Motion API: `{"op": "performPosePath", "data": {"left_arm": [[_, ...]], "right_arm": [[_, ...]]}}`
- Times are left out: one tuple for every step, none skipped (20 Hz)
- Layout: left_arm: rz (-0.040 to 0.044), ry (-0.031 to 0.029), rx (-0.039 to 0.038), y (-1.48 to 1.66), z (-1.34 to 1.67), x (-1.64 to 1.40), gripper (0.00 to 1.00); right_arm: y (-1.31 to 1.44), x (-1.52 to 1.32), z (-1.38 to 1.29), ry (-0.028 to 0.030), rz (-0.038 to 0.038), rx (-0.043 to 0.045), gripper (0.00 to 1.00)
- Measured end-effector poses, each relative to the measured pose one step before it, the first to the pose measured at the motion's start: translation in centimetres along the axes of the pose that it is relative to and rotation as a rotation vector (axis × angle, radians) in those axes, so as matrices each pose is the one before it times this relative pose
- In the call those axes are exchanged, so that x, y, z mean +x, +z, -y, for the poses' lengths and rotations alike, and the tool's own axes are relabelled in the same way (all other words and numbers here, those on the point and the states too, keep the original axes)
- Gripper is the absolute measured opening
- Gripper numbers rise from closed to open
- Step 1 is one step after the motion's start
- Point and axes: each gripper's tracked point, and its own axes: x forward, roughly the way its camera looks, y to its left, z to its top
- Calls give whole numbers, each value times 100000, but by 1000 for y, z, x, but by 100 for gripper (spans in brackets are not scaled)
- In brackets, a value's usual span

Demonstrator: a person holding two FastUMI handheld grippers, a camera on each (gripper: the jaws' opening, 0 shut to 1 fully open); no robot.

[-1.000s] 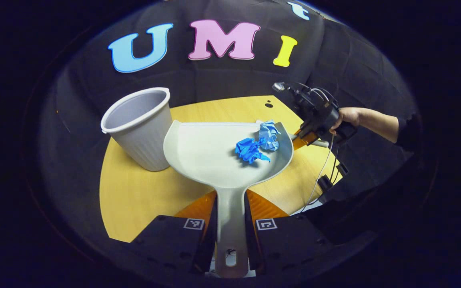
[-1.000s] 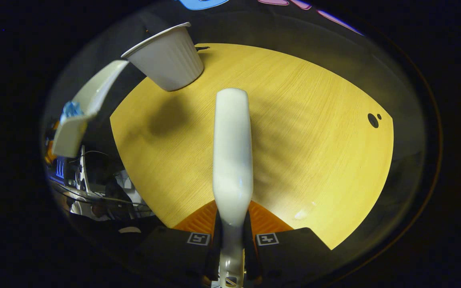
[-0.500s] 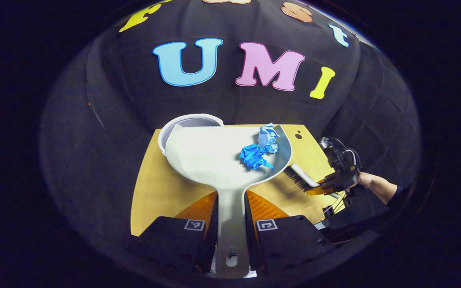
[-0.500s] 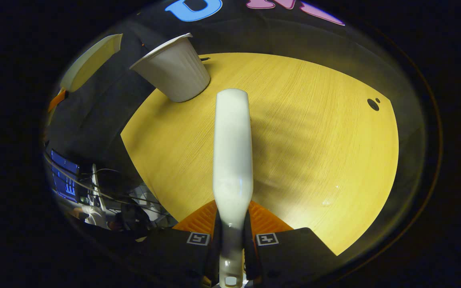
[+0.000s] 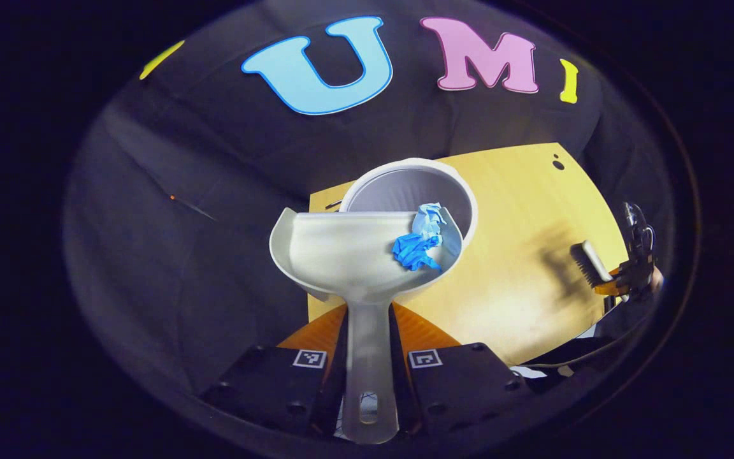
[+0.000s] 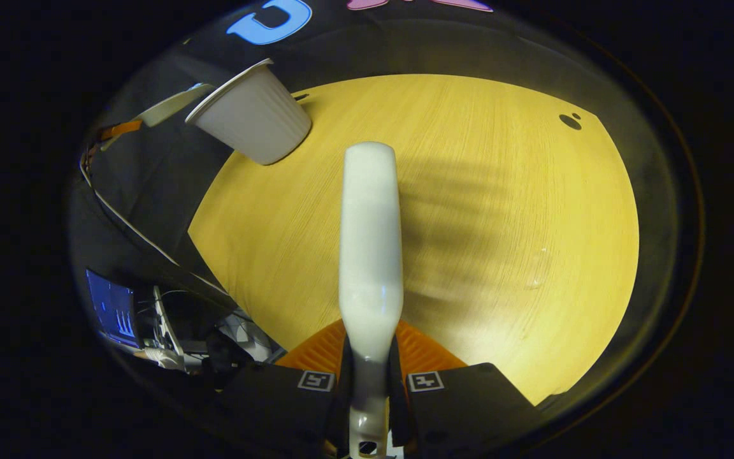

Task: Pick up the small broom and dustpan from the desktop, sweep the trash into the dustpan with the broom, and then empty the trash into the garbage bin.

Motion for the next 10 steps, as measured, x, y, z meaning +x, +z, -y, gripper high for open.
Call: {"op": "performPosePath", "data": {"left_arm": [[-2515, -113, 2458, 704, -521, 1096, 30], [-2333, 507, 3262, 538, -84, 739, 31], [-2741, 938, 3594, 431, -76, 461, 31], [-2575, 1466, 4270, 344, -228, 241, 31], [-2514, 2340, 4376, 265, -482, -107, 30], [187, 3251, 4978, 692, -414, -110, 30], [-432, 2848, 4178, 747, -506, 252, 31], [619, 1447, 2340, 706, -49, -337, 31], [530, 438, 726, 604, -8, -357, 31], [617, -241, -113, 472, 67, 63, 31]], "right_arm": [[-24, -113, -114, 185, 7, 863, 31], [-121, -157, -60, 181, 61, 641, 24], [242, -42, 16, 240, 138, 168, 24], [-95, 289, 143, -5, 161, 73, 31], [109, -16, -1, -121, 251, 241, 28], [25, 68, -120, 286, 247, 538, 24], [33, 29, -106, 581, 376, 380, 28], [24, -23, 189, 227, 483, 563, 28], [81, -127, 77, 199, 515, 745, 28], [-15, -84, -151, 514, 499, 768, 28]]}}
